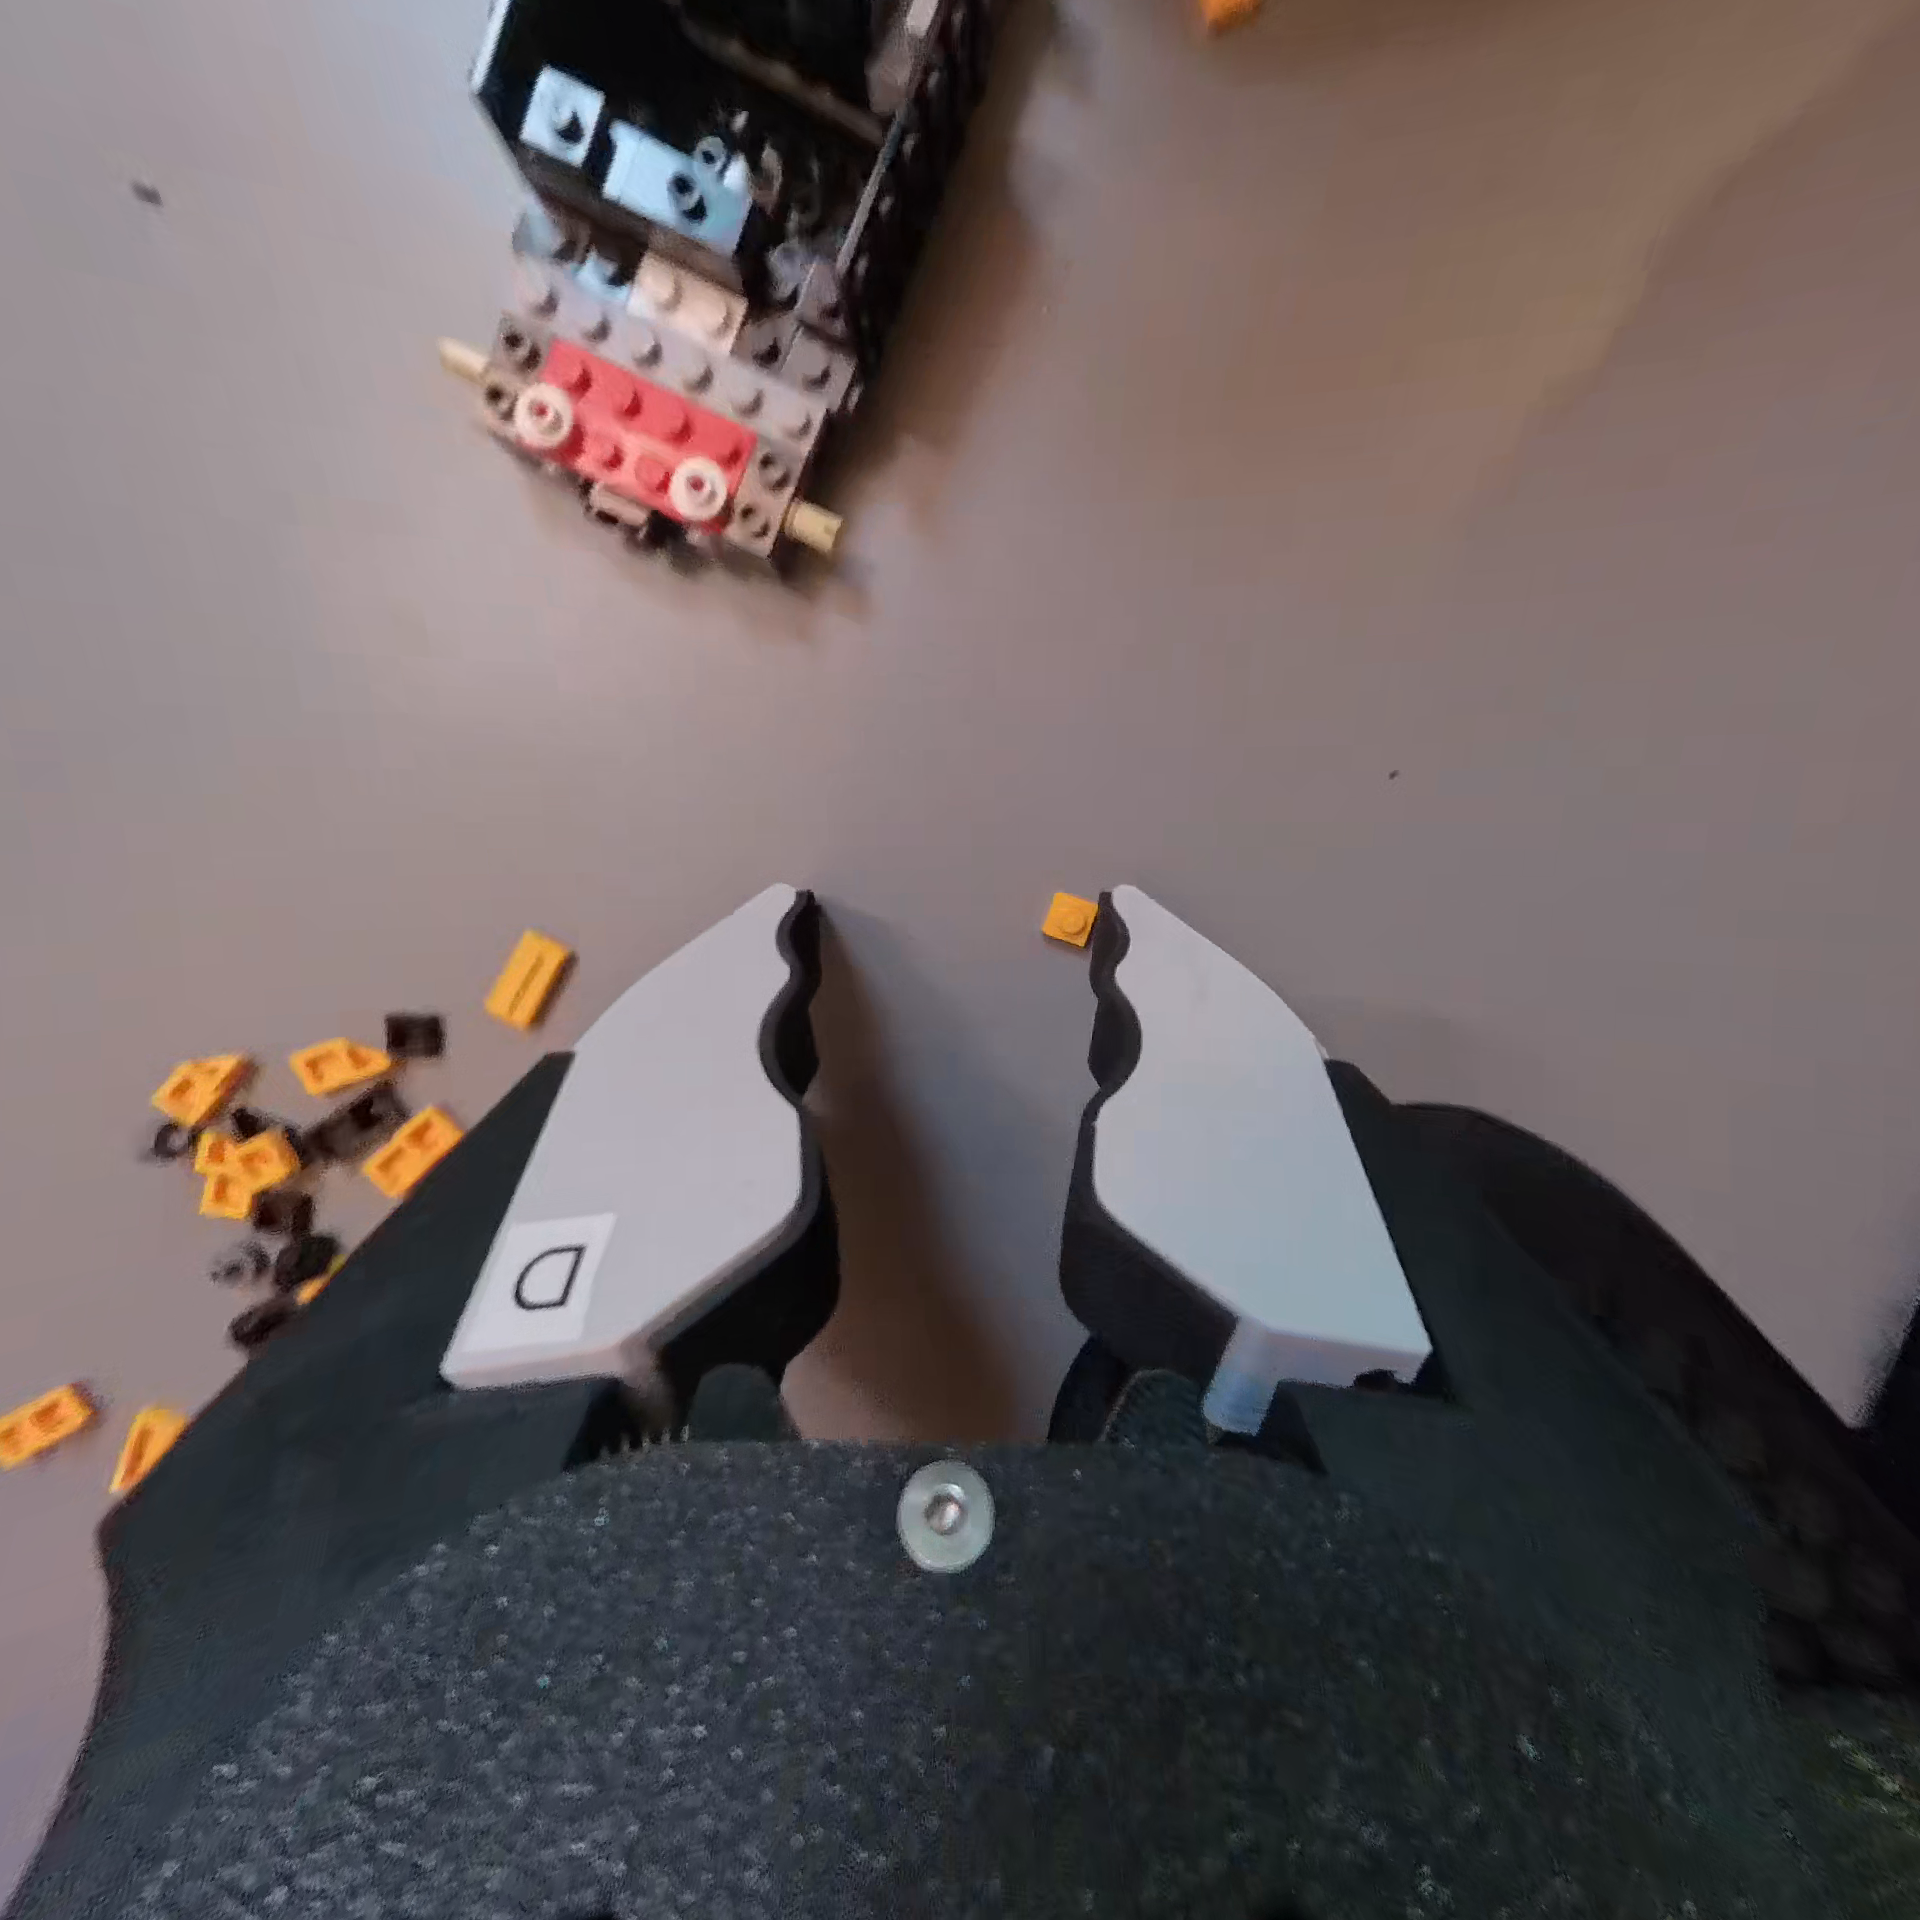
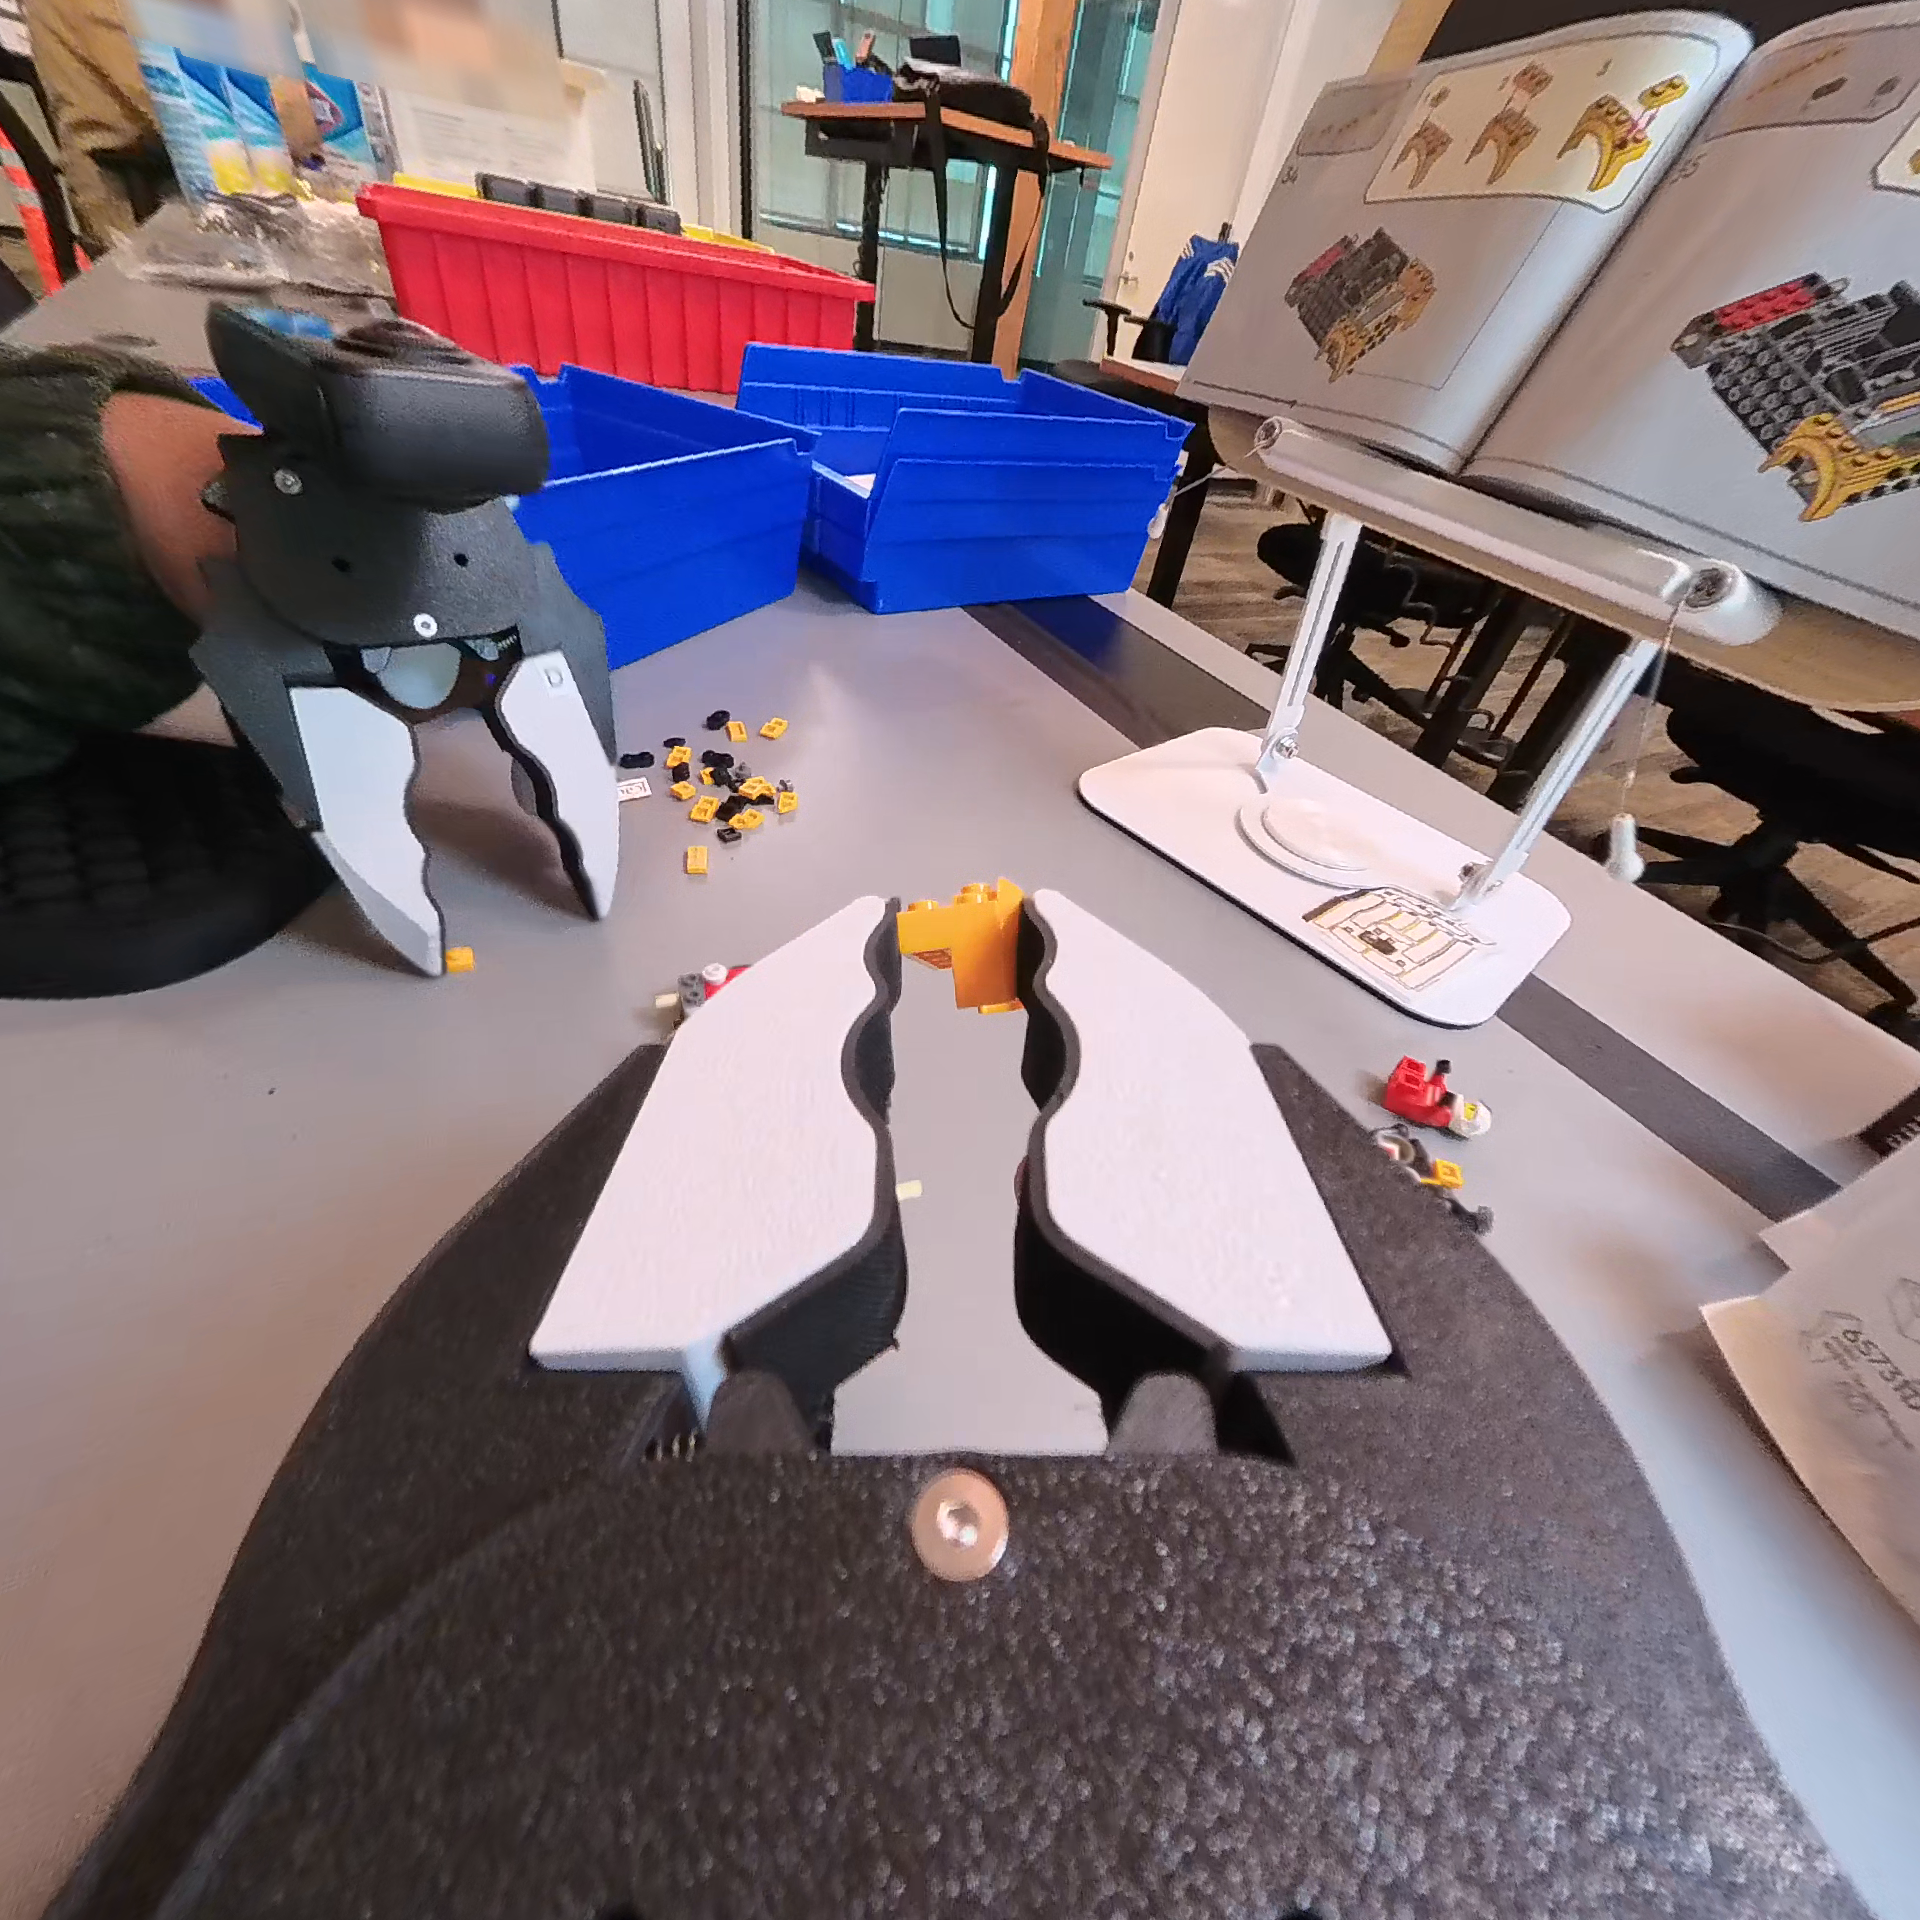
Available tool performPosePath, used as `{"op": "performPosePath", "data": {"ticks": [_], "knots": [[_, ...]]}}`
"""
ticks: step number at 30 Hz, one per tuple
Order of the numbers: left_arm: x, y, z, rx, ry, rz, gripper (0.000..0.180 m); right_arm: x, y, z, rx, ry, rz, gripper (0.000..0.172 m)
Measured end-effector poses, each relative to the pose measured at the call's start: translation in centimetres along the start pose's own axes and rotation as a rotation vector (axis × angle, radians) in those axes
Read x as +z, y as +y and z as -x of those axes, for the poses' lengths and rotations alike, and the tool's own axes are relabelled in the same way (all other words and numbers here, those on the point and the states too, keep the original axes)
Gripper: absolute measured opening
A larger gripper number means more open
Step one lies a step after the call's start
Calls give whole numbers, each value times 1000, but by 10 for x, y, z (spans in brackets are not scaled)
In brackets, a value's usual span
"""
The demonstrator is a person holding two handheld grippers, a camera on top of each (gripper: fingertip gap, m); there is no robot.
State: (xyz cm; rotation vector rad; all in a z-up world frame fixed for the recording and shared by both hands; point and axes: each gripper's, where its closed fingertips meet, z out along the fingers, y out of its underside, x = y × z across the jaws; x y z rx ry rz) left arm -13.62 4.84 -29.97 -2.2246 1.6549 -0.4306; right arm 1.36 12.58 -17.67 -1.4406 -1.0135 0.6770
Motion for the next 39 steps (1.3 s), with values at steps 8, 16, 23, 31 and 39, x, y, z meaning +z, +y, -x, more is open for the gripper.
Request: {"op": "performPosePath", "data": {"ticks": [8, 16, 23, 31, 39], "knots": [[-28, 8, 50, -45, -315, -28, 41, 2, 3, 2, 0, -2, 11, 20], [-18, 19, 47, -33, -275, 17, 54, 4, 5, 3, 1, -8, 22, 21], [-19, 23, 57, -136, -288, -1, 46, 4, 4, 5, 1, -14, 21, 20], [-39, 10, 81, -188, -426, -112, 22, 3, 3, 6, -2, -15, 18, 20], [-47, 6, 72, -227, -361, -152, 0, 4, 4, 7, -5, -20, 25, 21]]}}
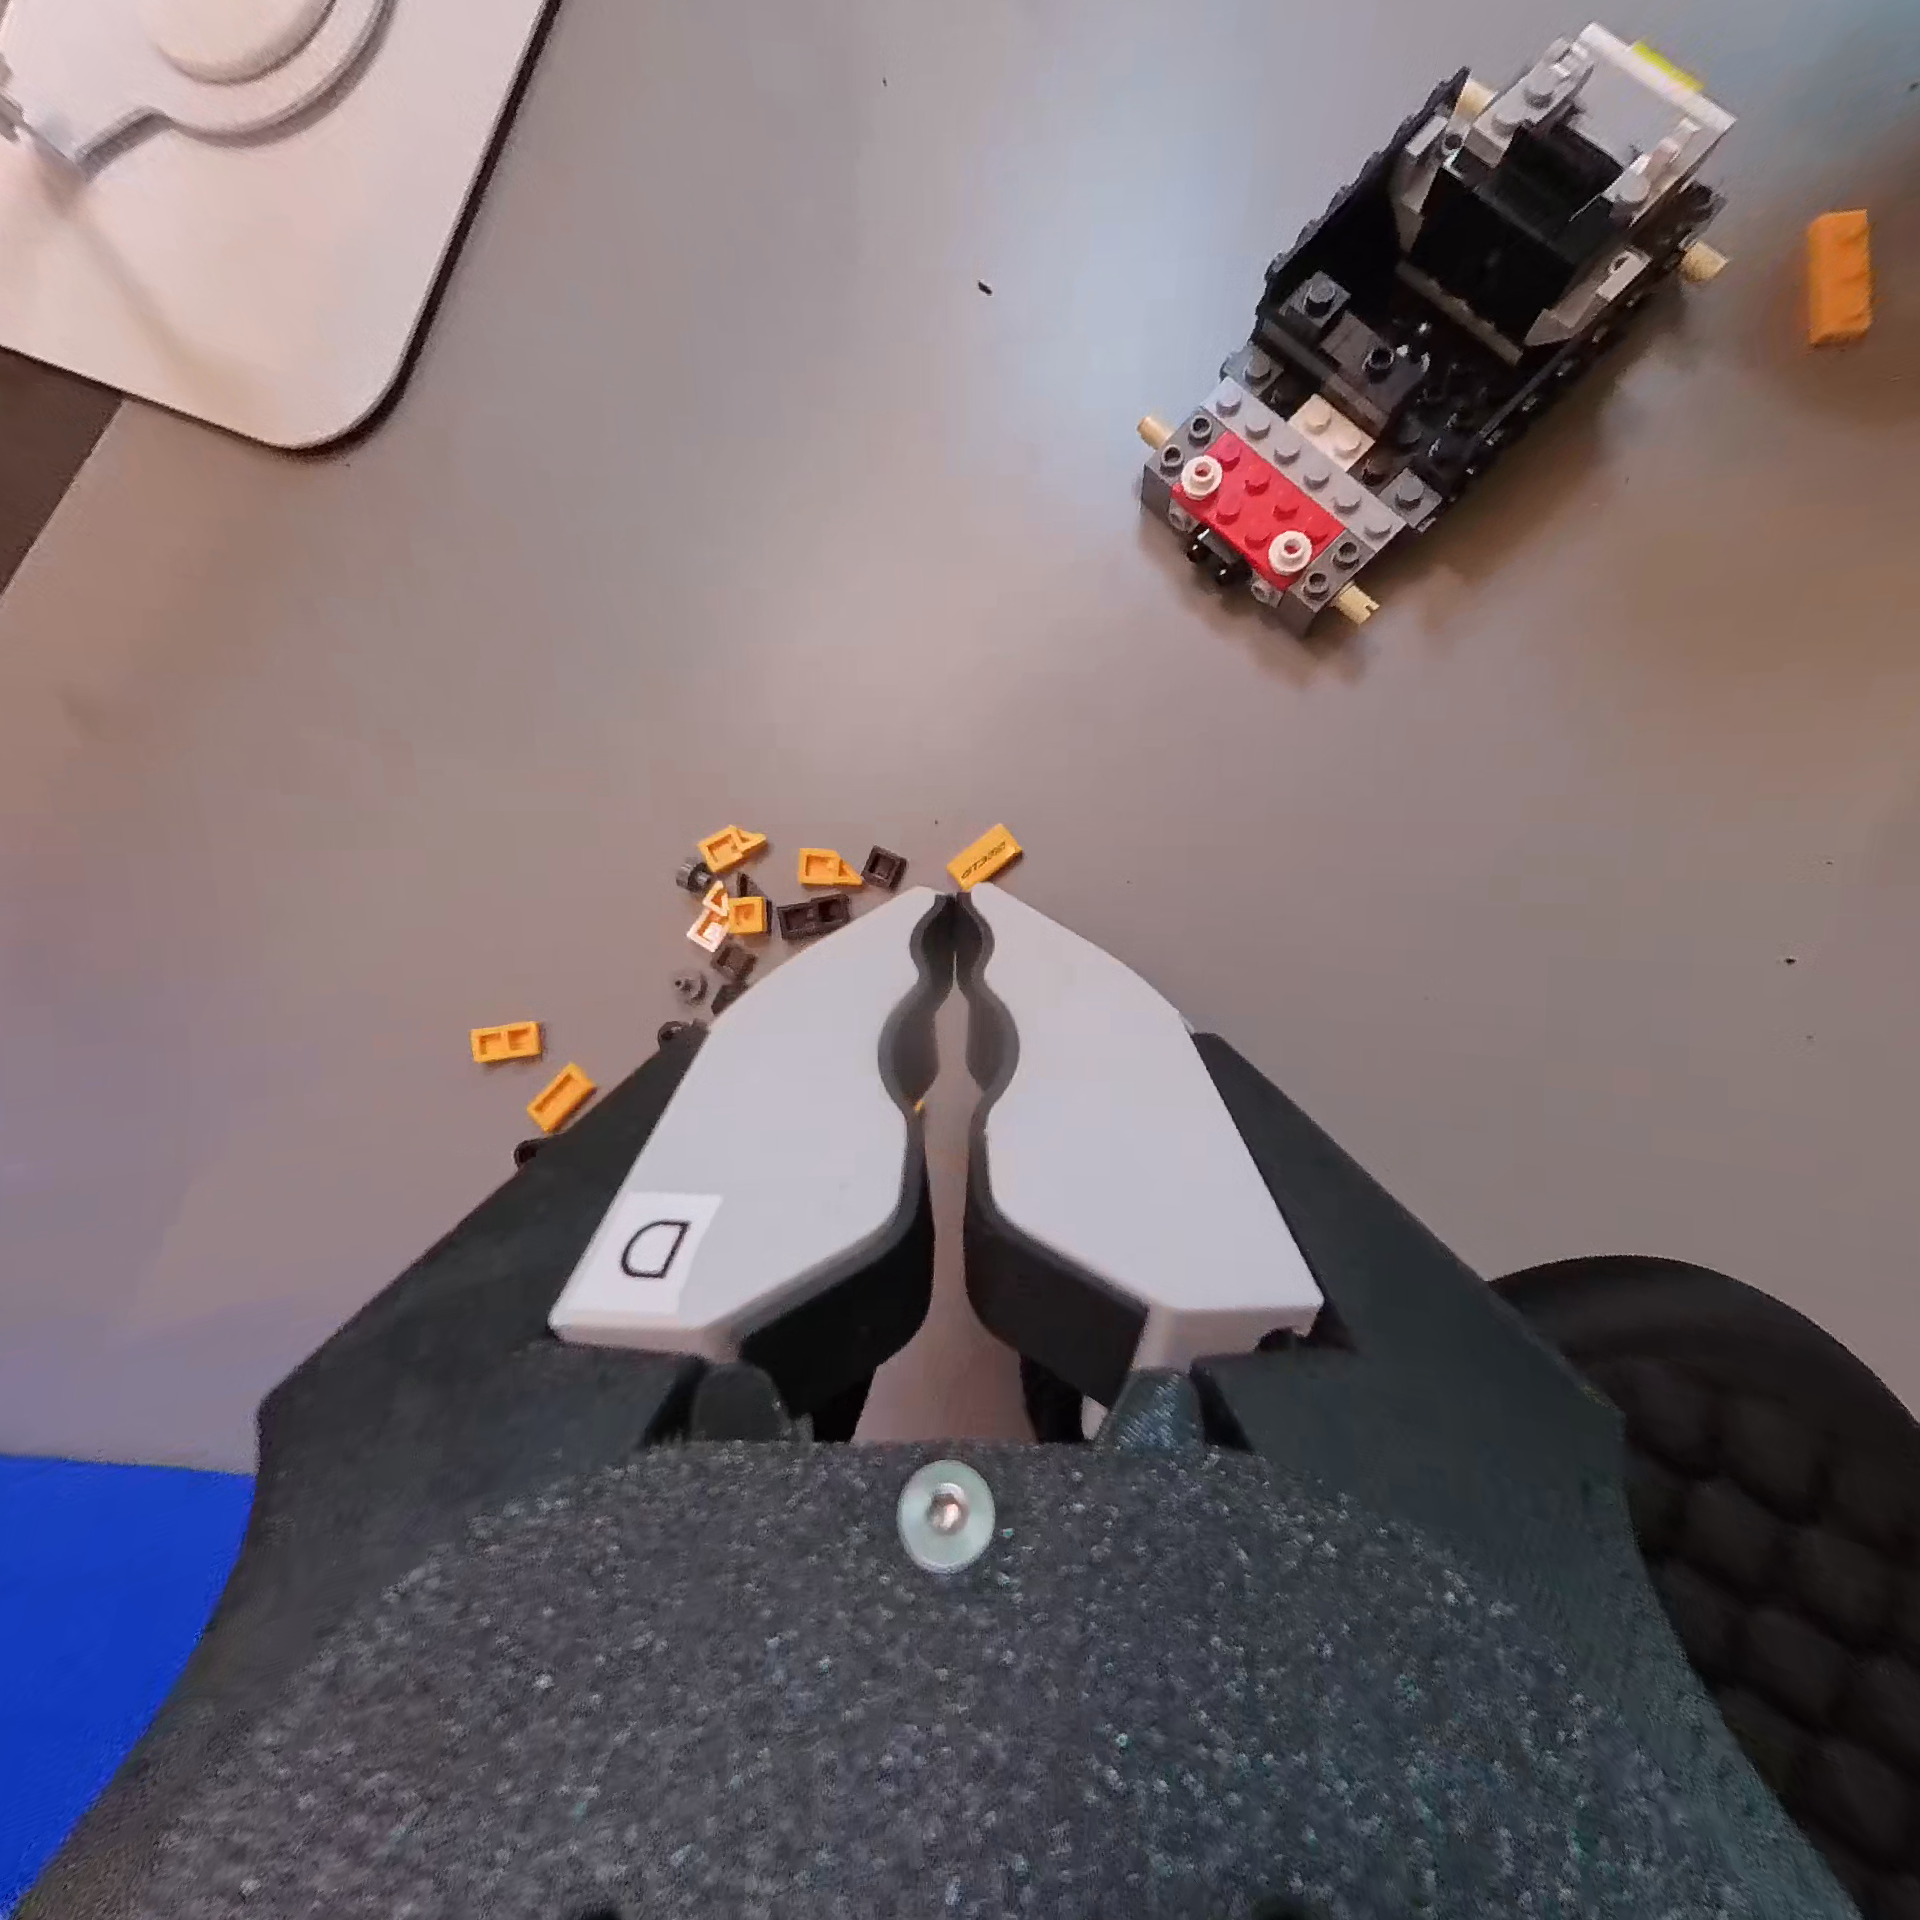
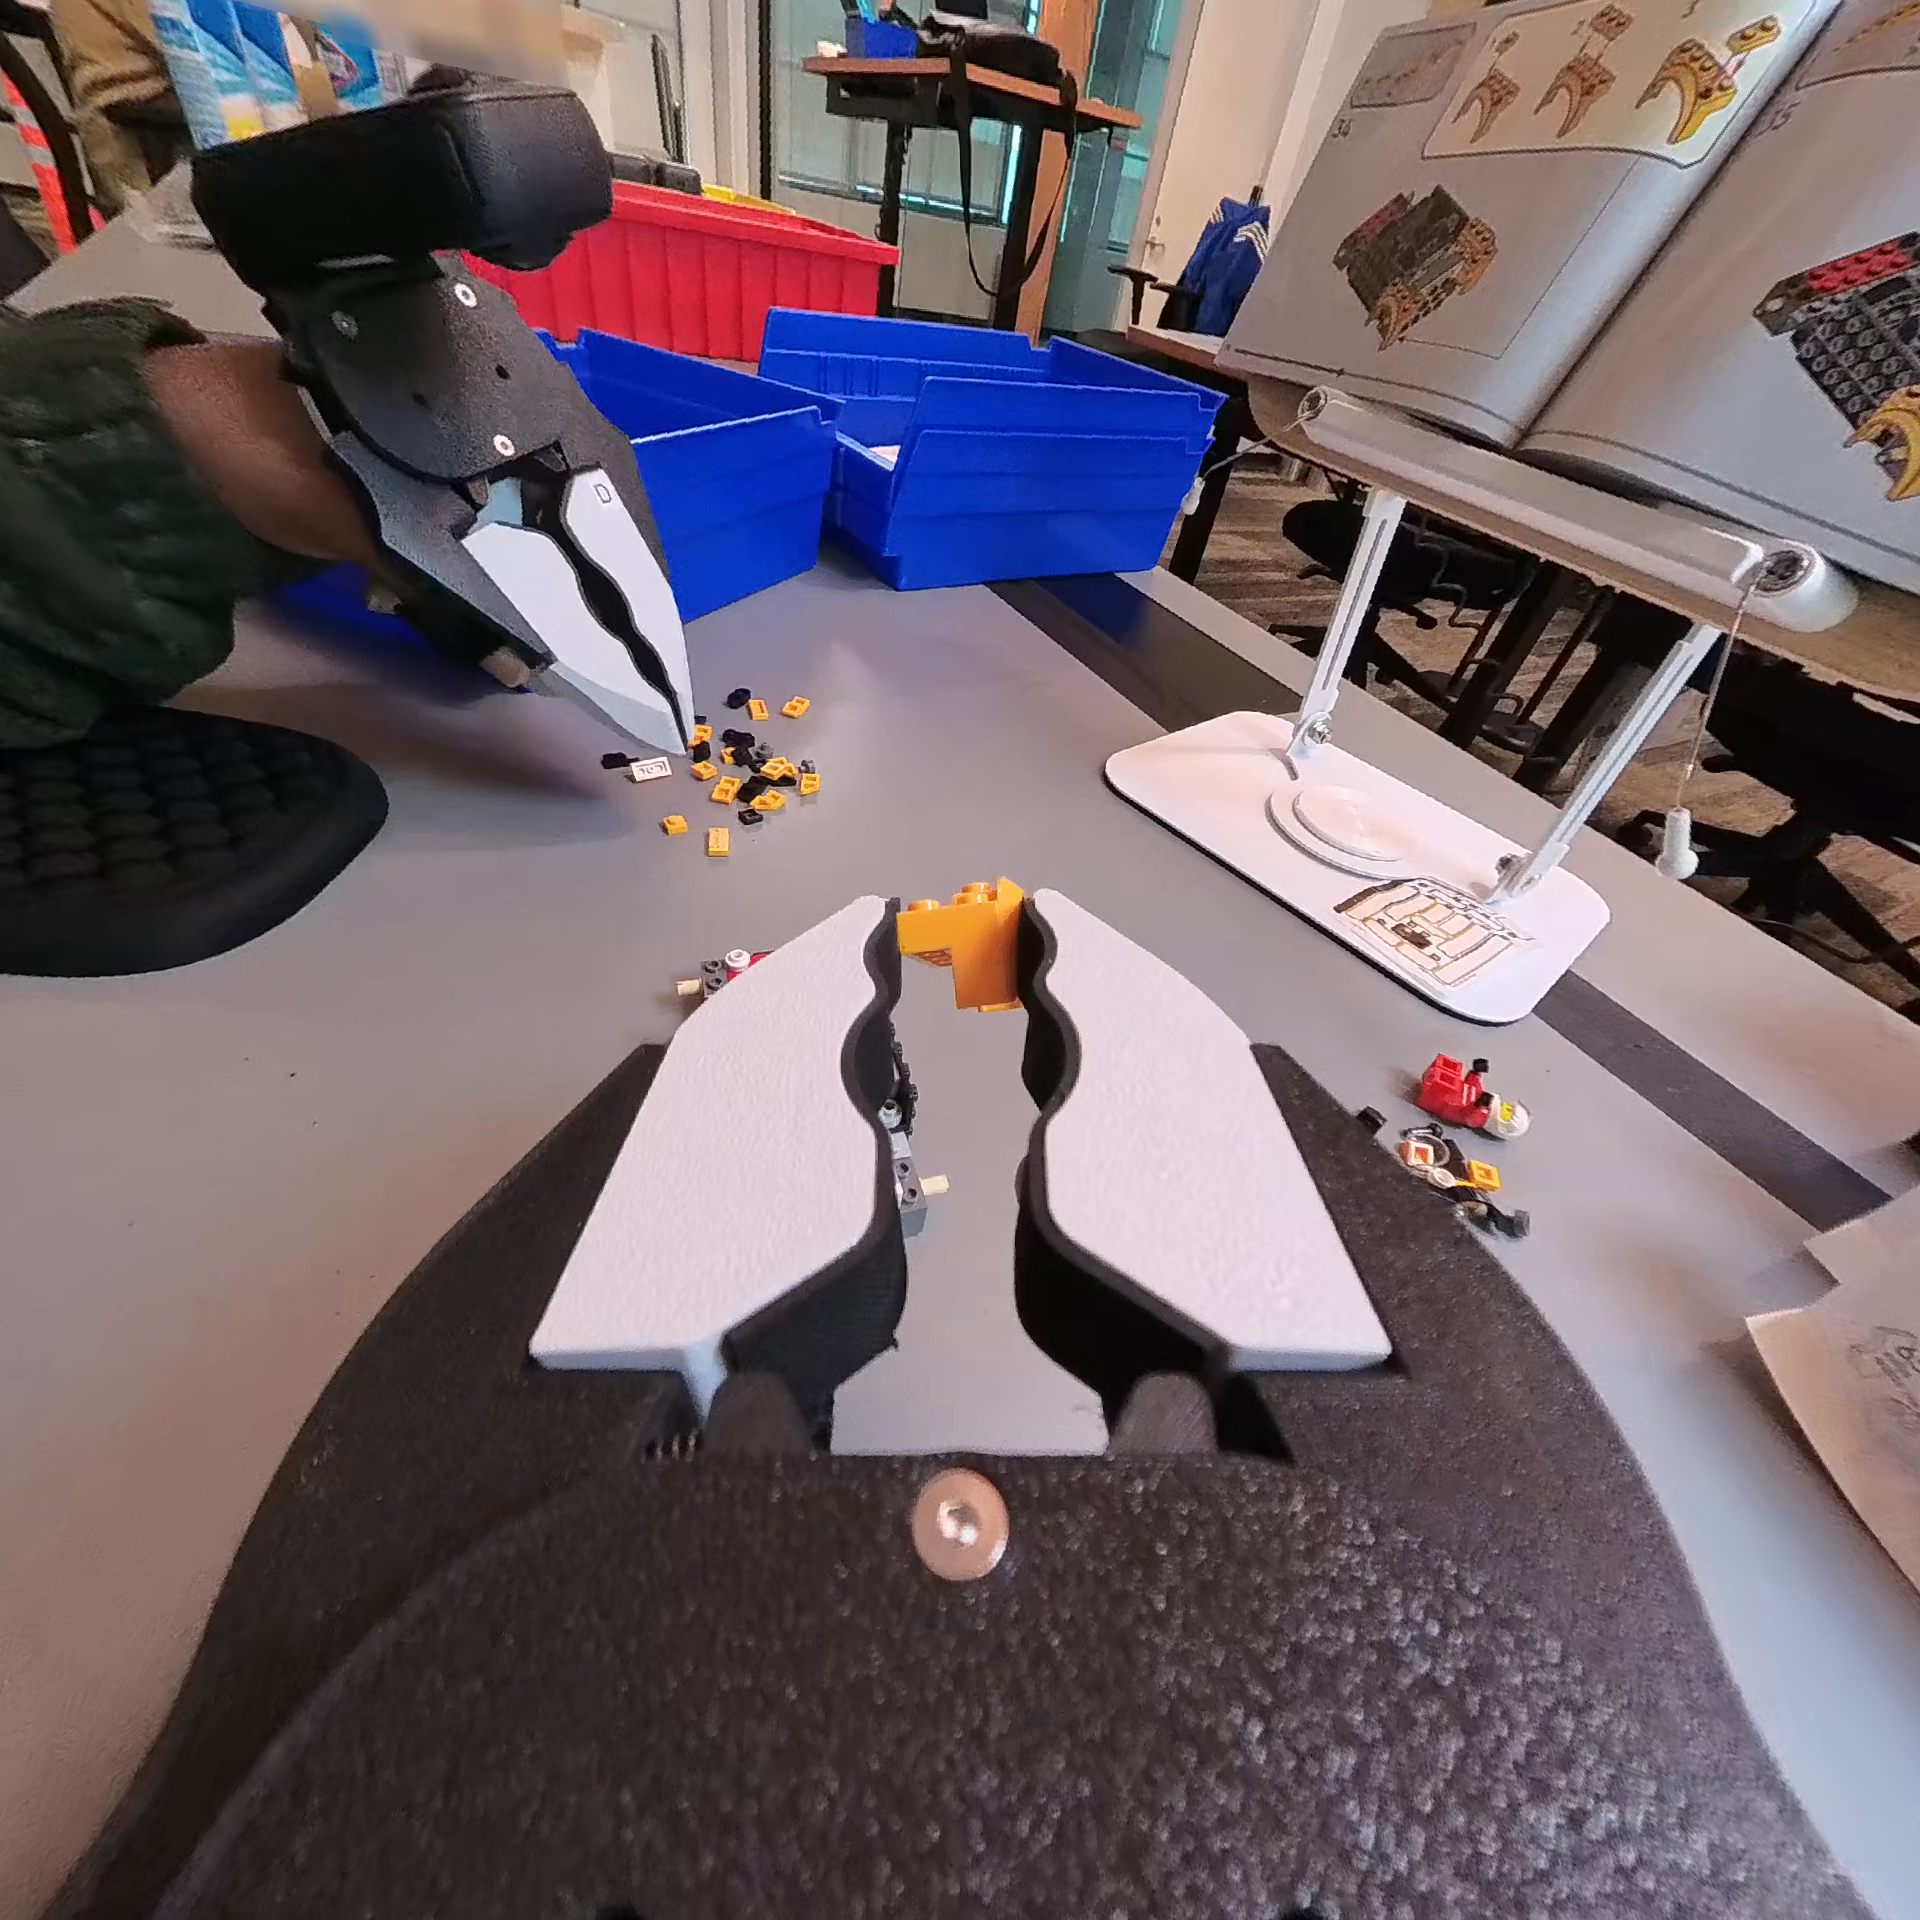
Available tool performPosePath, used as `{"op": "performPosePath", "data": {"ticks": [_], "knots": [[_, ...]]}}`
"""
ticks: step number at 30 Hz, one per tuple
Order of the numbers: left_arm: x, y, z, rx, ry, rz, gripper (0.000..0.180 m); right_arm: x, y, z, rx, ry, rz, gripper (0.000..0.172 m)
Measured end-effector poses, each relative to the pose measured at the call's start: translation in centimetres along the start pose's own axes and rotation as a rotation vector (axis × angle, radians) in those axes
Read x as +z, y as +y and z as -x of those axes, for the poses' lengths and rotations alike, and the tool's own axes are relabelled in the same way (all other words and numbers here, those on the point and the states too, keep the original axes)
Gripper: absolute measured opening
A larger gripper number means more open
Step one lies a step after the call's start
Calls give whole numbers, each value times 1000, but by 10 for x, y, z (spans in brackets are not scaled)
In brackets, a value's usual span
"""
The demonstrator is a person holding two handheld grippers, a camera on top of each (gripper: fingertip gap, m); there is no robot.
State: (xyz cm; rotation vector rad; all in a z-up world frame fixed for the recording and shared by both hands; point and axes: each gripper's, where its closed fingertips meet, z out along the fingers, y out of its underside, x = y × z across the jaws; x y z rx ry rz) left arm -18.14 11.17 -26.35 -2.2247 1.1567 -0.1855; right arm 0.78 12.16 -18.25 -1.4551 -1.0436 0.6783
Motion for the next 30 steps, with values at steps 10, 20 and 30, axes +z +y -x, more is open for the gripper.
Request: {"op": "performPosePath", "data": {"ticks": [10, 20, 30], "knots": [[-43, -109, -85, -102, 517, -662, 37, -6, -29, 43, -1, -207, -183, 20], [-76, -147, -143, 56, 624, -923, 21, -18, -67, 92, 307, -549, -387, 21], [-109, -126, -65, -11, 239, -795, 19, -16, -38, 52, 126, -373, -131, 23]]}}
